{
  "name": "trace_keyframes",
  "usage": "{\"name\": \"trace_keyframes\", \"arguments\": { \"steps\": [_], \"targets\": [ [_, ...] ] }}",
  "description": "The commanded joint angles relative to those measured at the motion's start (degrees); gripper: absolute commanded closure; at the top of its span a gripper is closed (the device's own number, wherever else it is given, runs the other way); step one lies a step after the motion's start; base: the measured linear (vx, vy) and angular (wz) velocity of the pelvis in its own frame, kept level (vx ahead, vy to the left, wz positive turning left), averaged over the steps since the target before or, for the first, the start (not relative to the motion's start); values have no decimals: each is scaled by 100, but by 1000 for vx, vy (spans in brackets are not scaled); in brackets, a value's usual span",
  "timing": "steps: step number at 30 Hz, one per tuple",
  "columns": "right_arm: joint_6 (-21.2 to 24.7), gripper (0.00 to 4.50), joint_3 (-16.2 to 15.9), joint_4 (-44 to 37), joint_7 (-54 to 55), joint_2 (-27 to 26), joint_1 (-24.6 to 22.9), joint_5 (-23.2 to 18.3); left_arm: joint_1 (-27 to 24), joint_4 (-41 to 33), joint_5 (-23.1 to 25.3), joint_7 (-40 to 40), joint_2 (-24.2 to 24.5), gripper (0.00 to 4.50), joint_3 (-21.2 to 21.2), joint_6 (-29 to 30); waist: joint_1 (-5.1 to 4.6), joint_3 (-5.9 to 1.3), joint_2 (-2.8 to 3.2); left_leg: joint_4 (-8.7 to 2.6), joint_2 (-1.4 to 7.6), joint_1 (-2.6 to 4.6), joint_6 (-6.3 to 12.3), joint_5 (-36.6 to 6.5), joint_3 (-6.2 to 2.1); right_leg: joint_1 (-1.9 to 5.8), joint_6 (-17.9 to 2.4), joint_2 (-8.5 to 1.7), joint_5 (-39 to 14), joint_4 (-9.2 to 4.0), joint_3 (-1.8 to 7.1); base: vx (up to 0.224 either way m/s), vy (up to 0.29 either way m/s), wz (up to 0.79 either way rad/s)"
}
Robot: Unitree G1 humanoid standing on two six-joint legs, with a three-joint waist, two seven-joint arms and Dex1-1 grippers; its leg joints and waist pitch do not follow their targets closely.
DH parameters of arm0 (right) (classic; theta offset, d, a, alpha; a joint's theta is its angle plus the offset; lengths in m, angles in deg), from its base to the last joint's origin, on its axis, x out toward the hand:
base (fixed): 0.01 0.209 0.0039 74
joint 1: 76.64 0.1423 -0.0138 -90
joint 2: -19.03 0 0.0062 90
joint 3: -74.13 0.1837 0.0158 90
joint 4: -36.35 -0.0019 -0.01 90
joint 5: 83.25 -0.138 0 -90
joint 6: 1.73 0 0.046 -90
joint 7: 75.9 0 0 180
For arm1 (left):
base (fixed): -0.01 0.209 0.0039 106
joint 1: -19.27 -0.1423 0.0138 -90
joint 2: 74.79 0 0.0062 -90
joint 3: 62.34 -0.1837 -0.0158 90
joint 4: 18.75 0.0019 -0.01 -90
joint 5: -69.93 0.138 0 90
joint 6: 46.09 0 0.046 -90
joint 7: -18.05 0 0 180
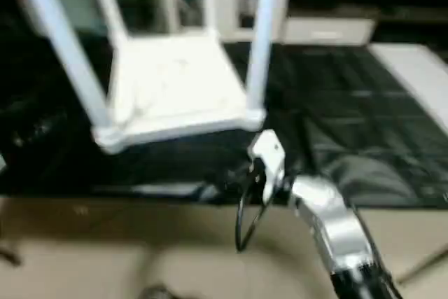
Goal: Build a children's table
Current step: Rotate table base
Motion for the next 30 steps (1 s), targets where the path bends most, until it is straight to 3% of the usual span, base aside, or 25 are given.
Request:
{"name": "trace_keyframes", "arguments": {
  "steps": [1,2,3,4,5,7,8,10,12,15,17,18,20,22,24,26,27,28,29,30],
  "targets": [
    [69,53,65,-379,111,16,-70,-28,465,355,314,-441,-236,18,-260,-178,-136,-287,122,-397,96,432,-395,-3157,95,-192,-1001,-128,-1470,-808,214,-114,3,37],
    [82,53,74,-422,128,20,-102,-32,628,496,384,-600,-321,18,-287,-181,-139,-271,63,-418,70,403,-375,-3253,112,-133,-946,-154,-1587,-830,258,-114,3,37],
    [84,53,76,-432,135,20,-110,-31,683,547,405,-652,-348,8,-295,-179,-129,-257,52,-482,50,279,-356,-3124,84,-47,-796,-210,-1814,-834,285,-52,43,18],
    [81,53,82,-439,139,16,-125,-24,761,616,402,-667,-386,8,-333,-178,-153,-271,86,-514,51,221,-359,-3058,48,0,-728,-252,-1895,-815,279,-32,73,-5],
    [71,53,91,-444,155,17,-145,-7,866,704,426,-735,-443,8,-386,-168,-238,-284,162,-570,45,142,-390,-3078,6,52,-614,-269,-1975,-811,242,-30,105,-11],
    [59,53,112,-450,193,12,-167,10,989,805,451,-796,-522,8,-473,-219,-315,-331,132,-597,42,105,-386,-2933,-20,101,-559,-284,-1641,-829,214,0,67,-13],
    [63,53,137,-454,218,2,-169,-1,1039,843,457,-811,-550,8,-502,-249,-392,-359,106,-602,23,23,-367,-2588,-27,164,-575,-273,-1168,-798,187,0,0,0],
    [70,53,183,-449,257,-22,-159,-26,1163,968,499,-852,-584,8,-564,-313,-458,-377,61,-598,17,30,-273,-2392,5,145,-606,-264,-1093,-821,152,0,0,0],
    [83,53,184,-410,301,-50,-111,-29,1474,1440,709,-984,-658,8,-607,-523,-517,-347,-6,-571,-2,5,-200,-2212,58,118,-619,-279,-1173,-880,175,0,0,0],
    [112,53,115,-401,330,-79,-59,0,1778,1937,716,-978,-733,8,-630,-659,-540,-367,-30,-548,-16,-13,-187,-1919,67,145,-535,-286,-1074,-882,180,0,0,0],
    [135,53,81,-443,331,-70,-43,28,1939,2210,802,-1057,-750,8,-680,-748,-570,-414,-27,-498,-15,-37,-177,-1458,76,176,-623,-269,-339,-819,176,0,0,0],
    [176,53,70,-524,334,-55,-49,30,2082,2443,895,-1185,-767,8,-722,-823,-589,-459,24,-440,-18,-21,-172,-1148,84,176,-683,-241,269,-757,166,51,-3,-2],
    [243,53,106,-656,327,-7,-90,-20,2284,2706,915,-1323,-833,8,-745,-906,-622,-476,19,-384,-51,-60,-172,-713,91,211,-732,-198,1213,-687,134,0,0,0],
    [283,53,182,-754,305,70,-169,-76,2480,2865,807,-1096,-986,8,-783,-981,-602,-485,27,-364,-43,-6,-153,-834,111,193,-803,-202,1349,-695,136,0,0,0],
    [290,53,229,-769,299,117,-215,-87,2528,2793,584,-507,-1155,8,-833,-905,-558,-476,25,-382,-16,-11,-131,-922,116,203,-890,-226,1290,-693,136,0,0,0],
    [294,53,260,-773,273,166,-254,-91,2497,2559,292,292,-1370,8,-963,-702,-530,-456,27,-398,0,10,-147,-1103,135,180,-982,-237,1004,-722,145,0,0,0],
    [299,53,287,-783,236,215,-287,-99,2400,2117,-85,1160,-1618,8,-1212,-221,-482,-452,26,-410,26,28,-161,-1185,153,176,-1073,-264,860,-723,158,0,0,0],
    [300,53,295,-784,228,227,-291,-100,2367,1976,-185,1375,-1680,8,-1296,-64,-450,-454,105,-407,39,49,-172,-1265,149,135,-1092,-252,796,-724,158,0,0,0],
    [320,53,336,-812,239,250,-287,-110,2278,1562,-415,1944,-1867,8,-1650,337,-449,-444,69,-410,52,58,-164,-1380,172,143,-1167,-249,812,-720,166,0,0,0],
    [320,53,336,-812,239,250,-287,-110,2278,1562,-415,1944,-1867,8,-1650,337,-426,-445,43,-409,38,42,-101,-1369,187,157,-1185,-242,821,-719,156,0,0,0]
  ]
}}
